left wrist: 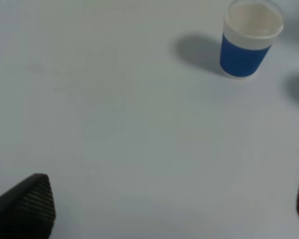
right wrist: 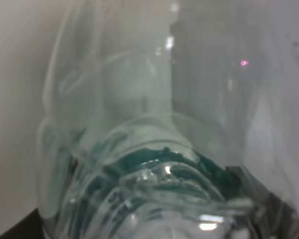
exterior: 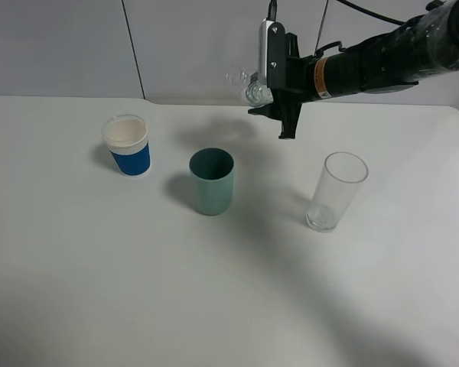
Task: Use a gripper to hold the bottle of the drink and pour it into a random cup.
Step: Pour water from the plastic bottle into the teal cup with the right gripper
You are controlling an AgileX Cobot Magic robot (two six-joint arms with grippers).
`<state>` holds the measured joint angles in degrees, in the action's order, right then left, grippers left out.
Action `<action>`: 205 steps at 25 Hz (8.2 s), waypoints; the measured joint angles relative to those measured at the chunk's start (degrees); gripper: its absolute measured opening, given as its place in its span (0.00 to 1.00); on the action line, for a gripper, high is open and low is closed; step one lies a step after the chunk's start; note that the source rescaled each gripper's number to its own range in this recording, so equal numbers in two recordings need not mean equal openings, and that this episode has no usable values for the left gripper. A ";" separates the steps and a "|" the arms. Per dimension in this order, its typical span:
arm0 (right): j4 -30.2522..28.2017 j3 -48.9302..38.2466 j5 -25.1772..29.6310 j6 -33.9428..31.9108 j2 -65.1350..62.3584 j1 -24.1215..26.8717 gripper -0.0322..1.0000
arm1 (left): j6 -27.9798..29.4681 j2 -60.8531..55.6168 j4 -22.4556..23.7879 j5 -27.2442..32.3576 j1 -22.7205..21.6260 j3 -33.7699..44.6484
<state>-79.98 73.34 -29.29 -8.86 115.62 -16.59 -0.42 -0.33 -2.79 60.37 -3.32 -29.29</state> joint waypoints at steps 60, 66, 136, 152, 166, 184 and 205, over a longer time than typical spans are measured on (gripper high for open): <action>1.65 1.87 11.75 31.16 0.00 -11.19 0.03 | 0.00 0.00 0.06 0.00 0.00 0.00; 1.65 1.87 11.06 34.20 0.00 -11.19 0.03 | 0.00 0.00 0.06 0.00 0.00 0.00; 2.65 2.16 7.62 45.45 1.26 -9.49 0.03 | 0.00 0.00 0.01 0.00 0.00 0.00; 2.67 2.16 8.85 48.41 1.26 -9.49 0.03 | 0.00 0.00 0.01 0.00 0.00 0.00; 3.40 2.16 8.89 48.46 0.63 -9.55 0.03 | 0.00 0.00 0.01 0.00 0.00 0.00; 3.39 2.16 10.38 50.46 -0.76 -10.55 0.03 | 0.00 0.00 0.01 0.00 0.00 0.00; 3.34 2.16 11.48 51.38 -0.81 -11.16 0.03 | 0.00 0.00 0.01 0.00 0.00 0.00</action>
<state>-76.64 75.50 -17.81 42.51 114.81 -27.75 -0.42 -0.33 -2.78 60.37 -3.32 -29.29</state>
